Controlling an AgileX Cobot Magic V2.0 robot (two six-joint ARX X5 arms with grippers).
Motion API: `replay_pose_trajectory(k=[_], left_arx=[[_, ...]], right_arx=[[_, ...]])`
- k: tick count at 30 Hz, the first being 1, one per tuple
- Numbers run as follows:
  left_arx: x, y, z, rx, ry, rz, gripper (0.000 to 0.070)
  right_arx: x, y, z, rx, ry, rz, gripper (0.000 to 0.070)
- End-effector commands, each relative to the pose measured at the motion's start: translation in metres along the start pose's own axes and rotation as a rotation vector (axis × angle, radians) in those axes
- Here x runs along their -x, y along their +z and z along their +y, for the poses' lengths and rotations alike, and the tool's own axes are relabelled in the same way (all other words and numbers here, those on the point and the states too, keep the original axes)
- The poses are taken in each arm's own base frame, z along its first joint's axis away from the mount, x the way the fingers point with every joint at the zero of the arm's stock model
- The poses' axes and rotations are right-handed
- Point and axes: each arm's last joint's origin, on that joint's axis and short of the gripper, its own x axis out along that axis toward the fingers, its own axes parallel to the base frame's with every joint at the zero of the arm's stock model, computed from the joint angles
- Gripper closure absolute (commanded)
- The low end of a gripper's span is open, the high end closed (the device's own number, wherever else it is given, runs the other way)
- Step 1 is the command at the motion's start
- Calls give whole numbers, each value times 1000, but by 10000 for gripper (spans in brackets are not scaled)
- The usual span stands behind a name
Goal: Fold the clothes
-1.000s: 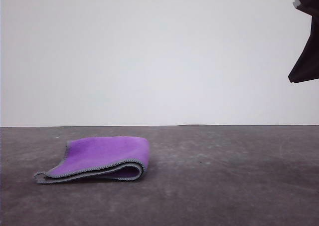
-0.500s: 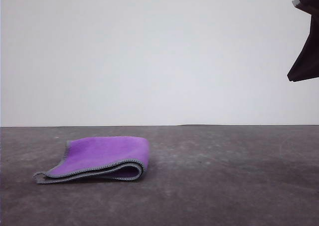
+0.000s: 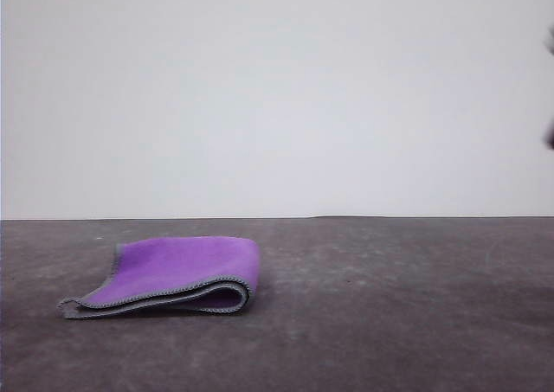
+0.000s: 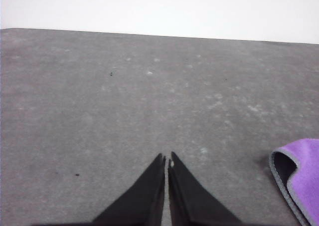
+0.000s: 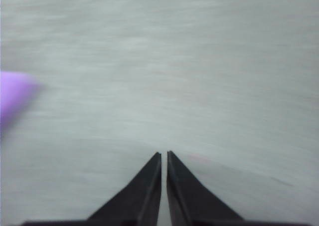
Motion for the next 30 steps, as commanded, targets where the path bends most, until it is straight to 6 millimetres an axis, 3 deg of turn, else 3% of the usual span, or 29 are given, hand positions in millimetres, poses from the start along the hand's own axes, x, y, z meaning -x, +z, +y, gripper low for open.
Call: replay_pose_trajectory(k=[1, 5, 9, 14, 30], left_arx=[[-2, -7, 1, -8, 5, 24, 700], [-2, -7, 1, -8, 5, 24, 700], [-2, -7, 1, -8, 5, 24, 700], [-2, -7, 1, -8, 5, 24, 700], [-2, -7, 1, -8, 5, 24, 700]], right_arx=[[1, -15, -8, 9, -50, -21, 684], [5, -42, -23, -41, -155, -92, 684], [7, -56, -32, -78, -234, -175, 684], [13, -50, -36, -83, -278, -301, 684], [11, -51, -33, -65, -156, -292, 684]])
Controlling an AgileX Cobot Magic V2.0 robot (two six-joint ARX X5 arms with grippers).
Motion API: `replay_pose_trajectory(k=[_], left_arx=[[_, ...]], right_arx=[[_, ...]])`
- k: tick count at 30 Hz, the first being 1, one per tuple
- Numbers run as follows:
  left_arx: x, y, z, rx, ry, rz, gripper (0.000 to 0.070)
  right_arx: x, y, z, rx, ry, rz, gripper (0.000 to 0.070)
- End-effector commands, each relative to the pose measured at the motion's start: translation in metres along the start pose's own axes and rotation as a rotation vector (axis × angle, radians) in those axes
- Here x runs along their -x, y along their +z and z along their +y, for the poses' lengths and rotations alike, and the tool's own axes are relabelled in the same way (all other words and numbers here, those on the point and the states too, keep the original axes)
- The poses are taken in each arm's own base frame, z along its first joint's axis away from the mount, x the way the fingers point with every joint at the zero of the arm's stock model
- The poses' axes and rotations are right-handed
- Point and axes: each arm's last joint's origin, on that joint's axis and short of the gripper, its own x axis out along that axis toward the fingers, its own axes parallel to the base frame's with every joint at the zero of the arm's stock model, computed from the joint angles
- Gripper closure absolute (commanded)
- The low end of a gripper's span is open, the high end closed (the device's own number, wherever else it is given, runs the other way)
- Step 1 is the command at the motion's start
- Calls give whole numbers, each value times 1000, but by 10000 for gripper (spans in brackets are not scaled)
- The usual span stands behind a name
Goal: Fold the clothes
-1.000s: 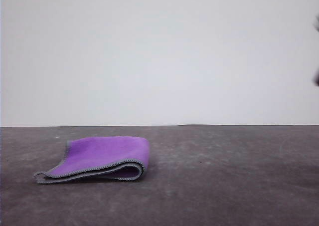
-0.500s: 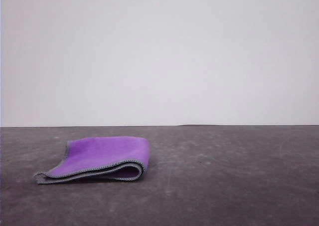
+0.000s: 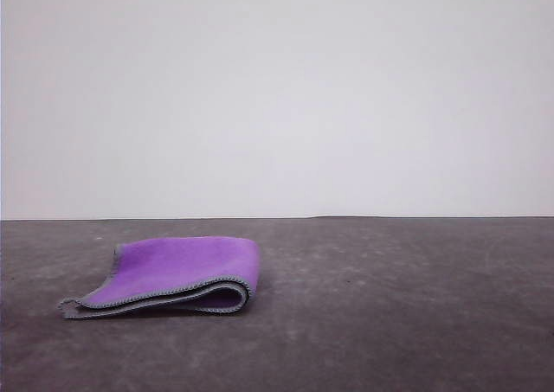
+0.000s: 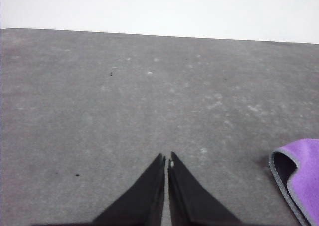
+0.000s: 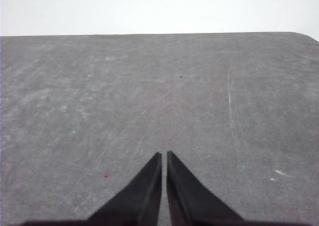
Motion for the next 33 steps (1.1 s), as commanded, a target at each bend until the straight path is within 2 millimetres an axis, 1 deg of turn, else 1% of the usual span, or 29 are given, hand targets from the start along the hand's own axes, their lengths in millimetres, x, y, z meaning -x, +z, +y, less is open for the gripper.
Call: replay_pose_trajectory(k=[1, 33], left_arx=[[-2, -7, 1, -8, 5, 24, 700], [-2, -7, 1, -8, 5, 24, 700]], right_arx=[[0, 0, 0, 10, 1, -9, 684], [0, 0, 0, 10, 1, -9, 684]])
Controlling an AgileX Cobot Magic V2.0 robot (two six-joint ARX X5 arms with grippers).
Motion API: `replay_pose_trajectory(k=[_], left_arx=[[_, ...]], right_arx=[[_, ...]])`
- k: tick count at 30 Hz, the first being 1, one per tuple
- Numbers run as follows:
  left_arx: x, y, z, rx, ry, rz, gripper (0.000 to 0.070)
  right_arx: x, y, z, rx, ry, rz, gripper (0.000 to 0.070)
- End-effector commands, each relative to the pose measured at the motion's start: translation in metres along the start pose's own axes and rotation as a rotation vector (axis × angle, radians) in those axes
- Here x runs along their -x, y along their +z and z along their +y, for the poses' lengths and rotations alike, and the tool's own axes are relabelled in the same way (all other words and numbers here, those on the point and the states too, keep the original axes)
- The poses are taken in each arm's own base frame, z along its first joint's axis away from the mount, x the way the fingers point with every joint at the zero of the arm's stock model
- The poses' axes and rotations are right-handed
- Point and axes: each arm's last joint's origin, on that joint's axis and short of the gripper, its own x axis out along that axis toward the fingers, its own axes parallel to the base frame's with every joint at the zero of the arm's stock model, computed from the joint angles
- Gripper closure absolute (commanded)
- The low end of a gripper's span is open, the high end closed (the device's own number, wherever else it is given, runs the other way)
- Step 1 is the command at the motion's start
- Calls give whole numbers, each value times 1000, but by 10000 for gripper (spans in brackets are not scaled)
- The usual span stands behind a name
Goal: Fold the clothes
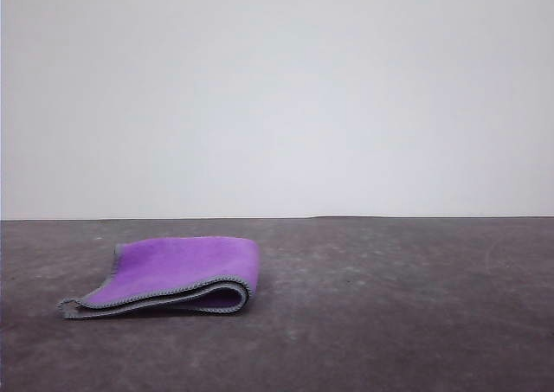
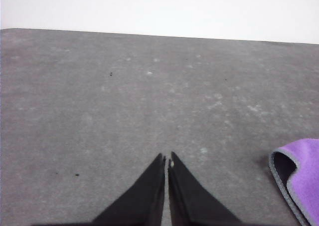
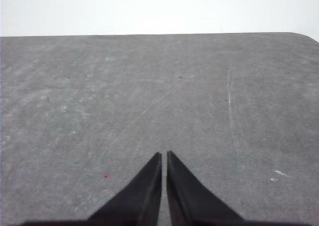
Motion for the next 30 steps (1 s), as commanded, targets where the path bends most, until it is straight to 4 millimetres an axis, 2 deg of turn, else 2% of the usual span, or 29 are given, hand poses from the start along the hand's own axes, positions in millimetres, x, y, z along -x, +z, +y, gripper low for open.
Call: replay_pose_trajectory(k=[1, 30], left_arx=[[-2, -7, 1, -8, 5, 24, 700], [-2, -7, 1, -8, 5, 24, 700]], right_arx=[[0, 0, 0, 10, 1, -9, 684], [0, 0, 0, 10, 1, -9, 684]])
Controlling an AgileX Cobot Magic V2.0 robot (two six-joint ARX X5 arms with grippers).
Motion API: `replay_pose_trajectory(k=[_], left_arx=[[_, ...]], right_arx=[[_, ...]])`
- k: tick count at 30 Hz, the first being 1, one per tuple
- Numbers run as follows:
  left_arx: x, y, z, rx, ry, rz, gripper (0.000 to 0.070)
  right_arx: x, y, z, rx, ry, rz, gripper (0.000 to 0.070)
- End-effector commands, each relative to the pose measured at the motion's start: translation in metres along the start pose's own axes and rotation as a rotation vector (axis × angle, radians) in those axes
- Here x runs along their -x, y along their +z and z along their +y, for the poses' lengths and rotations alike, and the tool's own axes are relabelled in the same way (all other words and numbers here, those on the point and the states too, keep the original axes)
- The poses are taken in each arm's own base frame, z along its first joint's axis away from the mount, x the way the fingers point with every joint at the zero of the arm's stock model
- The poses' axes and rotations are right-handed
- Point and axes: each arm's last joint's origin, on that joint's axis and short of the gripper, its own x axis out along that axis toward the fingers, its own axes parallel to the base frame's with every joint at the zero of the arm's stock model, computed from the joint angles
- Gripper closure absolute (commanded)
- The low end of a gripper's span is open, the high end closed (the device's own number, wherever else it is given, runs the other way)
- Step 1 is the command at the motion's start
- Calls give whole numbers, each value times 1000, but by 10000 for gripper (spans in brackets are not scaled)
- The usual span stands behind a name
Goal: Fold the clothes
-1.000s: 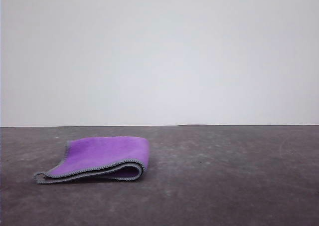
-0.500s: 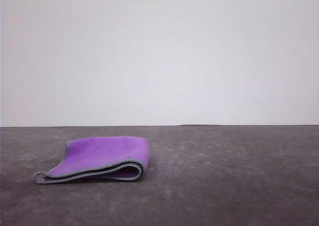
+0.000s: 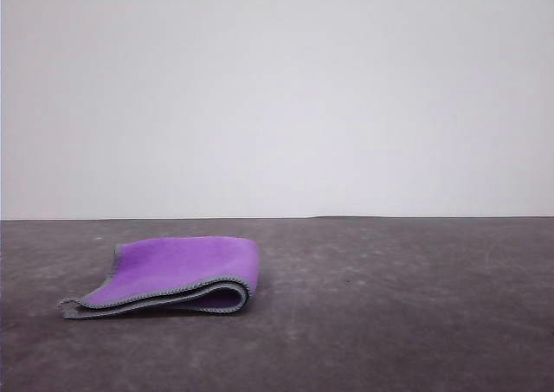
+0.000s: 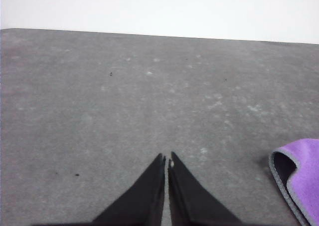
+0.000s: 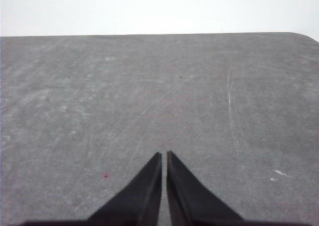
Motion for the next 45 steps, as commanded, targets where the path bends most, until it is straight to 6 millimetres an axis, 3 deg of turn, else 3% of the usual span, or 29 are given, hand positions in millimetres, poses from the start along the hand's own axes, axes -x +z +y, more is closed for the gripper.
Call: replay_pose_trajectory(k=[1, 45], left_arx=[[-2, -7, 1, -8, 5, 24, 700], [-2, -7, 1, -8, 5, 24, 700]], right_arx=[[0, 0, 0, 10, 1, -9, 684], [0, 0, 0, 10, 1, -9, 684]])
